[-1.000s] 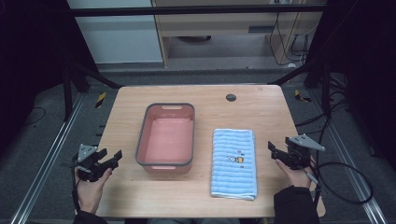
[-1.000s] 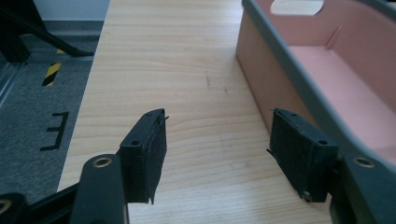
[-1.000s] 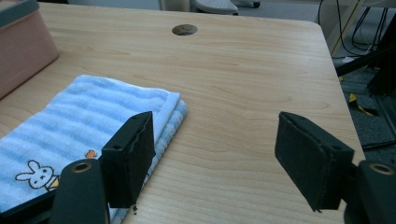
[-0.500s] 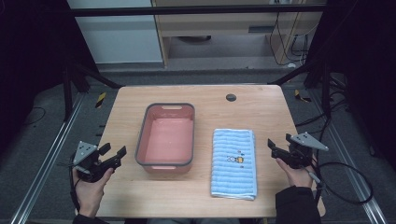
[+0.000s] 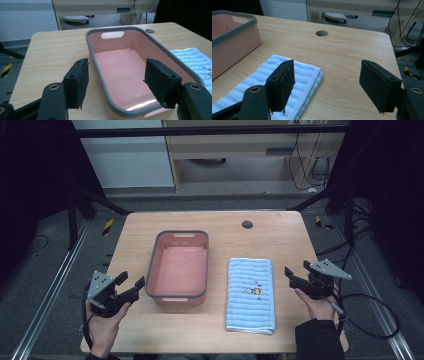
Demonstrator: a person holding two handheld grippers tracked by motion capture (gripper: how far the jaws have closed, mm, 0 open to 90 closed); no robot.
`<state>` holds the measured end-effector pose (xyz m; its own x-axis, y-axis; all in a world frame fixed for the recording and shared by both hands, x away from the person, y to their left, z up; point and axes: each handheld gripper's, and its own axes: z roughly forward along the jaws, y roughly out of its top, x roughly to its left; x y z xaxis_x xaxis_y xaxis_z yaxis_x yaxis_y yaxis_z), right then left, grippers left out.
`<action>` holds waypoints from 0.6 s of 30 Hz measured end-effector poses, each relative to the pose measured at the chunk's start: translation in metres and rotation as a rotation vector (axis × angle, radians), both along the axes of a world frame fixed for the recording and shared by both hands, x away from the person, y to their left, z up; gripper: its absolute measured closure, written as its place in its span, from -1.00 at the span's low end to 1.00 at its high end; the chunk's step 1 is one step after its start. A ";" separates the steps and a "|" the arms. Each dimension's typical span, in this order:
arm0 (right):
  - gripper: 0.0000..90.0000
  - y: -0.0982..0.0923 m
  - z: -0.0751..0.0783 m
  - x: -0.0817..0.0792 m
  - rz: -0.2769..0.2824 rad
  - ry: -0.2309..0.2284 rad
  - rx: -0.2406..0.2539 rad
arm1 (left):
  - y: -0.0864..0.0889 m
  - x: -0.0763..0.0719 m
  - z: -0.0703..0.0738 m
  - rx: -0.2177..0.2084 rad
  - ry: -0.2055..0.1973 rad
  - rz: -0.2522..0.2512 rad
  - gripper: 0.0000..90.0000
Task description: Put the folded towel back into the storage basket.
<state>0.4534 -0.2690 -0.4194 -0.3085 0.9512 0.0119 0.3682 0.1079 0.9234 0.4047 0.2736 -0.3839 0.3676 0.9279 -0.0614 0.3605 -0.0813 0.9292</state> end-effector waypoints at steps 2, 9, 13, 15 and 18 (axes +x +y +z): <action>-0.36 0.000 0.001 0.000 0.005 0.003 0.003 | -0.002 0.000 0.001 -0.002 -0.003 -0.003 -0.21; -0.31 0.003 0.007 0.004 0.024 0.005 -0.010 | -0.015 0.002 0.004 0.003 -0.018 -0.022 -0.20; -0.24 0.006 0.015 0.007 0.048 0.003 0.000 | -0.025 0.005 0.003 0.012 -0.021 -0.035 -0.19; -0.21 0.007 0.017 0.007 0.048 0.004 -0.008 | -0.031 0.007 0.003 0.008 -0.021 -0.043 -0.18; -0.17 0.010 0.026 0.011 0.057 -0.005 -0.007 | -0.042 0.010 0.004 0.016 -0.023 -0.056 -0.17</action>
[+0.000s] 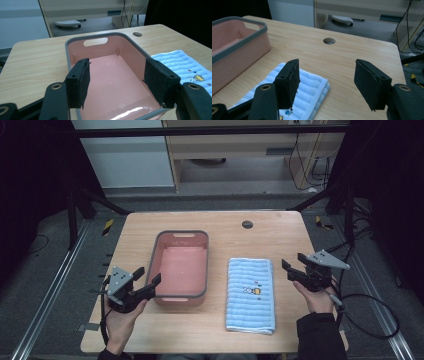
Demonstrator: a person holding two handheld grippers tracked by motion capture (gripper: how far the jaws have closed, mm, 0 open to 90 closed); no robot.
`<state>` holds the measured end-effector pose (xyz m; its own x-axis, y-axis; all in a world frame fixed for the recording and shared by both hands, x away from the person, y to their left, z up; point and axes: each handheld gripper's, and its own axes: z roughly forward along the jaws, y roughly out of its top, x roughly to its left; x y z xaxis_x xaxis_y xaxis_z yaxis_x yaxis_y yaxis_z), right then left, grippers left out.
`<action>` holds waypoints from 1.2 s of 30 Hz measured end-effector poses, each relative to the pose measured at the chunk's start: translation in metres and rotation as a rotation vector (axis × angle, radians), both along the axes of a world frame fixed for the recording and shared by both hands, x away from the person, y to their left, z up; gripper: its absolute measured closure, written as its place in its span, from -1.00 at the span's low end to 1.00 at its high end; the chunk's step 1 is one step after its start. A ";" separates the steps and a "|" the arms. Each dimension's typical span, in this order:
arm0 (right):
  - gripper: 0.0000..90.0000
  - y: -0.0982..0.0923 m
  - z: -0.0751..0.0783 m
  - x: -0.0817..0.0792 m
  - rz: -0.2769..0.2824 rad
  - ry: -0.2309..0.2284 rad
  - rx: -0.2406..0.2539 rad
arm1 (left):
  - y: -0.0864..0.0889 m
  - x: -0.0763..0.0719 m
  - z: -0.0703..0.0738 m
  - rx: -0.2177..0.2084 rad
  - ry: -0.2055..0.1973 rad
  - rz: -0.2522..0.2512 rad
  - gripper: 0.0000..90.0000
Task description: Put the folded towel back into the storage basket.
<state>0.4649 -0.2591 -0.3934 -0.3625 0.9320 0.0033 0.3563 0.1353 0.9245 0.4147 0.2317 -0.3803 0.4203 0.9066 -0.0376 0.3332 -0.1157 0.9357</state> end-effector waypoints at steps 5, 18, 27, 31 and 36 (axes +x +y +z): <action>-0.21 0.003 0.010 0.004 0.000 -0.020 0.016 | -0.014 0.002 0.001 0.001 -0.008 -0.025 -0.16; -0.13 0.009 0.019 0.012 0.015 -0.021 -0.009 | -0.042 0.005 -0.003 0.015 -0.008 -0.068 -0.12; -0.11 0.012 0.020 0.020 0.010 -0.020 -0.002 | -0.066 0.008 -0.004 0.017 -0.007 -0.107 -0.10; -0.10 0.014 0.021 0.021 0.013 -0.018 -0.006 | -0.074 0.008 -0.005 0.020 -0.003 -0.123 -0.09; -0.07 0.016 0.019 0.026 0.015 -0.008 -0.008 | -0.086 0.007 -0.008 0.025 0.000 -0.143 -0.06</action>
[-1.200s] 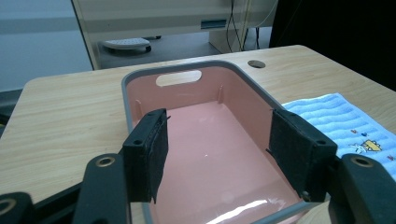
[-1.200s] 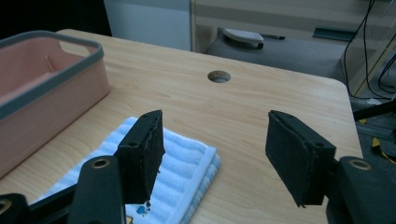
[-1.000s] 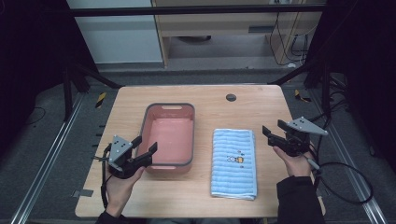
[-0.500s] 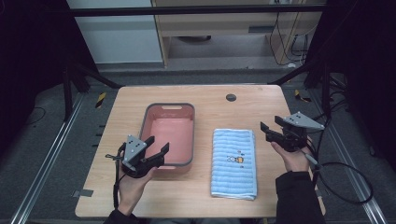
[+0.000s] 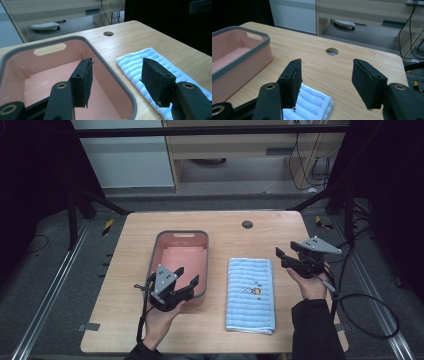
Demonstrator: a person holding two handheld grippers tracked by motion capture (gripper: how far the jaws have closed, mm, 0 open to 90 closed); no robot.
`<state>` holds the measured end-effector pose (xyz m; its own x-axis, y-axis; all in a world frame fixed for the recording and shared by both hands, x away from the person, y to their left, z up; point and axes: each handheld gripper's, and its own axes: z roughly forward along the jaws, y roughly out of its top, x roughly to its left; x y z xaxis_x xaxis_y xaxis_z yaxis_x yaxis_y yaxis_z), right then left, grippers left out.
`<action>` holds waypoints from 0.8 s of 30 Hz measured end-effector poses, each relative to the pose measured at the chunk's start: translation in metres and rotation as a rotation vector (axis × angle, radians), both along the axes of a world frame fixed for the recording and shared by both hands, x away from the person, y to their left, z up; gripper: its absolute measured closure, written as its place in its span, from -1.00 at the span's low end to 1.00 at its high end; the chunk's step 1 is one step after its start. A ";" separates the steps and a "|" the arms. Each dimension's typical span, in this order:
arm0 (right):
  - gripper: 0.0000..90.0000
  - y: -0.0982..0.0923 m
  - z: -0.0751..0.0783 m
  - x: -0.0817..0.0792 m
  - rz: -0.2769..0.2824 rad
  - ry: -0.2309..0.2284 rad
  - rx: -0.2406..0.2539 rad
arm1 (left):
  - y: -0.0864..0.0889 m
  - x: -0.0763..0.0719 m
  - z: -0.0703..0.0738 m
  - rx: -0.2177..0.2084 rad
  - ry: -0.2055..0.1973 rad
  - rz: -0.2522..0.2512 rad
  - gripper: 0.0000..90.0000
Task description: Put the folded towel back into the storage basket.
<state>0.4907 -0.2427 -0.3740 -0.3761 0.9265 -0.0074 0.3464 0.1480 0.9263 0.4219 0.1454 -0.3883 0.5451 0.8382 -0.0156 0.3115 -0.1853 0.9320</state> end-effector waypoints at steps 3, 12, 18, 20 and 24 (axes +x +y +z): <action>-0.04 0.001 -0.001 0.002 0.000 0.003 -0.004 | -0.008 0.000 -0.002 0.006 0.004 -0.013 -0.05; 0.01 0.003 -0.006 0.008 0.002 0.020 -0.027 | -0.029 -0.002 -0.009 0.011 0.014 -0.052 0.01; 0.03 0.003 -0.009 0.010 0.003 0.026 -0.029 | -0.042 -0.003 -0.014 0.023 0.023 -0.077 0.03; 0.03 0.002 -0.011 0.011 0.000 0.030 -0.030 | -0.047 -0.004 -0.016 0.026 0.025 -0.086 0.03; 0.04 0.001 -0.015 0.012 -0.002 0.038 -0.030 | -0.053 -0.005 -0.019 0.035 0.031 -0.097 0.04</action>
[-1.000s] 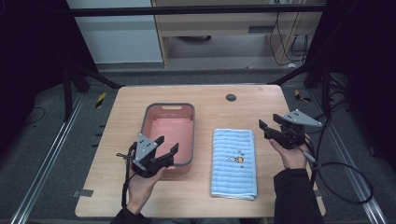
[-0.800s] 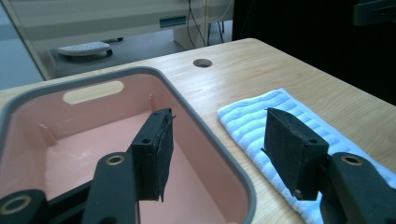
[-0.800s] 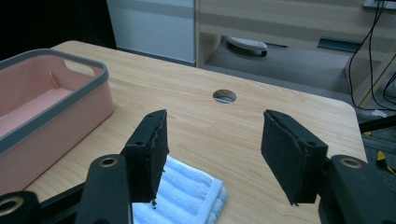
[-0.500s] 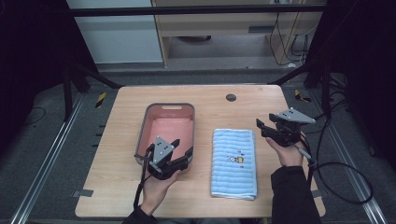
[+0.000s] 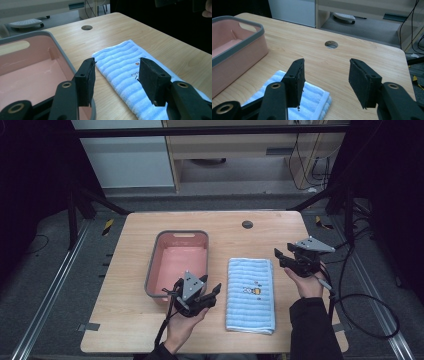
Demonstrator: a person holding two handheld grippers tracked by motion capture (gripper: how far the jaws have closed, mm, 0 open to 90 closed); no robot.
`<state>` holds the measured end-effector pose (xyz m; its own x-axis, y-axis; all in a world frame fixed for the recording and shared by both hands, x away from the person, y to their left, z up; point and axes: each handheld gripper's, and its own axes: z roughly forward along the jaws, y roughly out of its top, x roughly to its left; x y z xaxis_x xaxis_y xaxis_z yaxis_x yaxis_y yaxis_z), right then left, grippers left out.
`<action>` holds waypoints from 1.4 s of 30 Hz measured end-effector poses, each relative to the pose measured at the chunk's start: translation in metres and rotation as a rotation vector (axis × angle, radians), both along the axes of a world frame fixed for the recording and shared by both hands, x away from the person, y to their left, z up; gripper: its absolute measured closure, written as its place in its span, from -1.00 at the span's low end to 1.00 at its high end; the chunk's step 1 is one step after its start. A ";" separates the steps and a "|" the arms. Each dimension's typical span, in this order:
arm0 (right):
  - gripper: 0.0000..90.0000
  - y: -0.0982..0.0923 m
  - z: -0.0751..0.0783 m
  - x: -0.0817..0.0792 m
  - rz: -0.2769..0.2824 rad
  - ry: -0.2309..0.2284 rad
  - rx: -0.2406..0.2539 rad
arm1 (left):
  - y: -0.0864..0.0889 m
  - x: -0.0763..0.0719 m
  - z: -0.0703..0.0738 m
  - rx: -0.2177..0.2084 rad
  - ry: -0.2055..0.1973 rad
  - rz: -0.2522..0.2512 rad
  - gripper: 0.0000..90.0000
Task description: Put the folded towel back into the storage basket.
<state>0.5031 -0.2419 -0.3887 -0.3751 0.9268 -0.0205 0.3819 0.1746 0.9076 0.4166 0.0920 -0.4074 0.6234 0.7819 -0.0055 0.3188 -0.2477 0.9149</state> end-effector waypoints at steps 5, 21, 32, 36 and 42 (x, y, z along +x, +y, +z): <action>0.06 0.001 -0.006 0.003 0.001 0.017 -0.005 | -0.010 -0.002 -0.007 0.010 0.013 -0.021 0.05; 0.15 0.001 -0.033 0.012 0.020 0.064 -0.013 | -0.028 -0.006 -0.036 0.041 0.070 -0.050 0.05; 0.18 0.000 -0.052 0.017 0.029 0.107 -0.006 | -0.034 -0.008 -0.049 0.065 0.095 -0.065 0.07; 0.18 -0.001 -0.059 0.018 0.029 0.124 0.003 | -0.036 -0.008 -0.056 0.072 0.108 -0.072 0.10; 0.18 0.000 -0.071 0.021 0.037 0.156 -0.030 | -0.041 -0.009 -0.069 0.086 0.130 -0.075 0.12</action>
<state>0.5242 -0.2416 -0.4593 -0.4099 0.9120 0.0131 0.5108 0.2176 0.8317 0.4073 0.0511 -0.4765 0.6782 0.7344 -0.0254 0.4110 -0.3505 0.8415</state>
